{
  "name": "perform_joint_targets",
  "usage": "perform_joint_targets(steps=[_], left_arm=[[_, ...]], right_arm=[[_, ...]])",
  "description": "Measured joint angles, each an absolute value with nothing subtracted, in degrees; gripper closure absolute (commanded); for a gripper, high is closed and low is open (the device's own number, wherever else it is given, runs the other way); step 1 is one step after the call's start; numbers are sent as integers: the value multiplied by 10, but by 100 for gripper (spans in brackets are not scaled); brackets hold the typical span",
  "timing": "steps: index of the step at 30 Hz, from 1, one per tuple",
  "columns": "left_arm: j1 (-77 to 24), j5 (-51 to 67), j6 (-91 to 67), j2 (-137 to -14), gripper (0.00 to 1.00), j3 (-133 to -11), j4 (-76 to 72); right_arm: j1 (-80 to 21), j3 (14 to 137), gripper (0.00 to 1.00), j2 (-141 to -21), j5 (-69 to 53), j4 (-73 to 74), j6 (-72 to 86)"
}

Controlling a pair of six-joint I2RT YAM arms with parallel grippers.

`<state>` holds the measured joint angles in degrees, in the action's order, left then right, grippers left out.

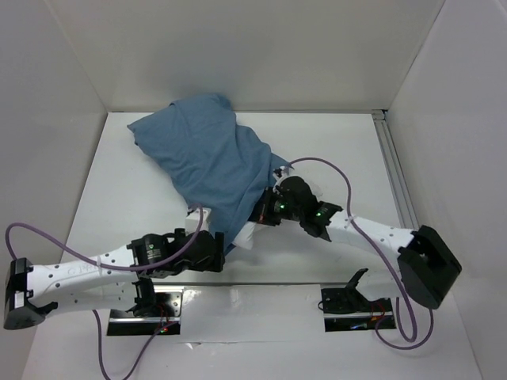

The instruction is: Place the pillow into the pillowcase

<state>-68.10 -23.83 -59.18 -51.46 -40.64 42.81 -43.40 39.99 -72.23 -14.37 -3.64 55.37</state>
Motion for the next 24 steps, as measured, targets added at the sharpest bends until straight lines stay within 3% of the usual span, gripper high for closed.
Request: perform_joint_targets(steps=[5, 16, 24], left_arm=[[-681, -288, -674, -450, 15, -396, 493], [-681, -305, -786, -467, 10, -364, 541], [-681, -382, -909, -524, 18, -367, 600]], right_arm=[[-459, 433, 100, -815, -160, -97, 562], [-463, 519, 100, -944, -200, -194, 589], [-463, 521, 100, -946, -206, -199, 591]])
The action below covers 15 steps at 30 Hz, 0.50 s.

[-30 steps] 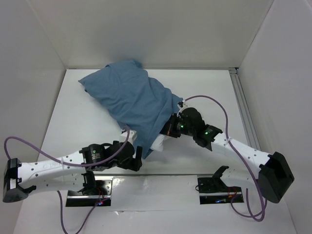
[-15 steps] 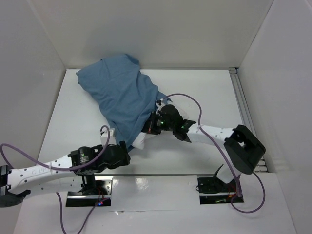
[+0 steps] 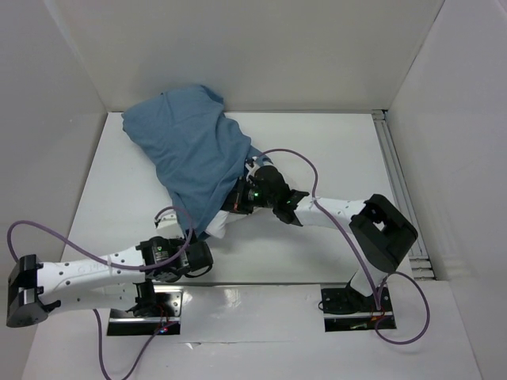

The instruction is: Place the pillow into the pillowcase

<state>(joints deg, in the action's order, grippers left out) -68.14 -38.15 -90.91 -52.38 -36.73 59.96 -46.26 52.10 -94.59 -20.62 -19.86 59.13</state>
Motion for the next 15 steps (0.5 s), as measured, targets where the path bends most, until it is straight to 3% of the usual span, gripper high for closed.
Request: perform_joint_targets(steps=[7, 15], left_arm=[[-681, -469, -995, -605, 19, -384, 634], [-651, -493, -885, -600, 20, -388, 523]], right_arm=[[-463, 521, 100, -937, -206, -191, 589], [-463, 521, 100, -935, -206, -188, 589]])
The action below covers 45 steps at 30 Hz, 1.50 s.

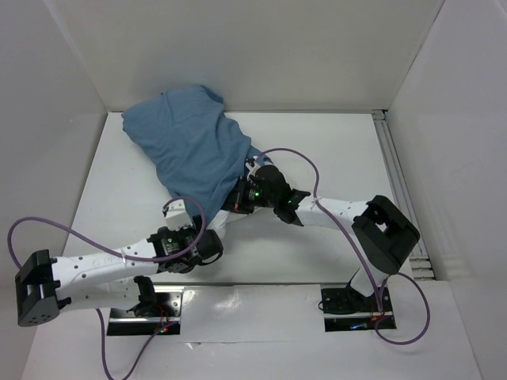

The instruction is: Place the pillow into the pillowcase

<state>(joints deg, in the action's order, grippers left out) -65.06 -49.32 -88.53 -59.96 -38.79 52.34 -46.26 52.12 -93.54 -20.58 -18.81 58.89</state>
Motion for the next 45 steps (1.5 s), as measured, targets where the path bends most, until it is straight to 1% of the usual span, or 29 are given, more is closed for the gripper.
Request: perform_joint_targets(steps=[3, 5, 7, 10, 13, 14, 16, 18, 19, 21, 23, 25, 26, 27, 32, 36, 37, 40, 41, 42, 45], left_arm=[[-608, -482, -812, -595, 20, -382, 459], [-582, -474, -773, -595, 22, -377, 427], [-564, -467, -736, -595, 27, -372, 402], [-536, -448, -682, -595, 28, -371, 368], [-515, -431, -646, -599, 34, -371, 347], [-511, -428, -639, -602, 34, -371, 342], [-509, -425, -629, -607, 44, -371, 338], [-509, -426, -633, -610, 50, -371, 340], [-509, -426, -634, -610, 57, -371, 342], [-509, -428, -637, -610, 61, -373, 349], [-509, -433, -648, -611, 69, -378, 365], [-509, -439, -662, -611, 81, -387, 381], [-509, -441, -667, -611, 96, -392, 389], [-509, -442, -676, -611, 100, -398, 401], [-509, -451, -728, -606, 100, -449, 486], [-503, -465, -784, -576, 100, -500, 553], [-499, -468, -791, -566, 100, -506, 565], [-482, -481, -814, -533, 100, -510, 606], [-474, -483, -820, -525, 100, -510, 622], [-467, -483, -828, -519, 100, -510, 633], [-443, -481, -844, -506, 100, -509, 643]], right_arm=[[-463, 521, 100, -935, -206, -188, 589], [-463, 521, 100, -935, -206, -188, 589], [-463, 522, 100, -935, -206, -188, 589], [-463, 522, 100, -935, -206, -188, 589], [-463, 522, 100, -935, -206, -188, 589], [-463, 522, 100, -935, -206, -188, 589], [-463, 522, 100, -935, -206, -188, 589], [-463, 522, 100, -935, -206, -188, 589], [-463, 522, 100, -935, -206, -188, 589], [-463, 522, 100, -935, -206, -188, 589], [-463, 522, 100, -935, -206, -188, 589], [-463, 522, 100, -935, -206, -188, 589], [-463, 522, 100, -935, -206, -188, 589], [-463, 522, 100, -935, -206, -187, 587], [-477, 537, 100, -935, -189, -161, 565], [-526, 588, 100, -963, -175, -128, 538], [-541, 619, 79, -985, -180, -116, 525], [-586, 727, 27, -1056, -195, -60, 474], [-593, 734, 27, -1060, -195, -54, 465], [-605, 738, 21, -1058, -195, -41, 448], [-630, 713, 20, -1022, -202, -3, 409]])
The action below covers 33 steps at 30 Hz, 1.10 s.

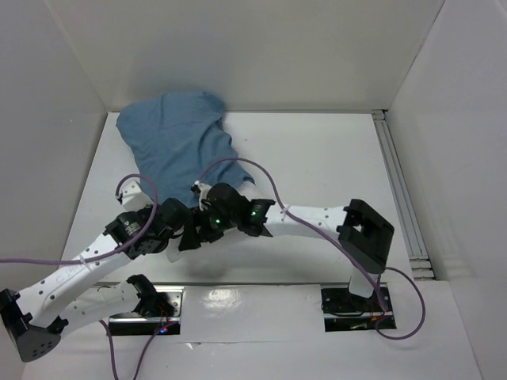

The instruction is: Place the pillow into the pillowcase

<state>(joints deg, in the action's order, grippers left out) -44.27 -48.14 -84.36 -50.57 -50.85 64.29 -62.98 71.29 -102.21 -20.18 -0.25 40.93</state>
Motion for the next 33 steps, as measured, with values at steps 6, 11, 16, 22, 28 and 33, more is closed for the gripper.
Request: perform_joint_targets(steps=[6, 11, 16, 22, 28, 33], left_arm=[[-392, -481, -841, -495, 100, -509, 645], [-375, -481, -827, -509, 100, -509, 646], [-369, -476, -824, -529, 100, -510, 646], [-357, -468, -824, -555, 100, -523, 647], [-329, -468, -807, -576, 100, -558, 648], [-290, -473, -778, -590, 100, -570, 648]], right_arm=[[-634, 607, 26, -868, -171, 109, 345], [-623, 552, 61, -709, -58, 186, 324], [-464, 492, 85, -598, 30, 193, 356], [-254, 453, 95, -696, -44, 133, 366], [-353, 475, 100, -832, -124, 88, 353], [-473, 526, 96, -850, -140, 77, 309]])
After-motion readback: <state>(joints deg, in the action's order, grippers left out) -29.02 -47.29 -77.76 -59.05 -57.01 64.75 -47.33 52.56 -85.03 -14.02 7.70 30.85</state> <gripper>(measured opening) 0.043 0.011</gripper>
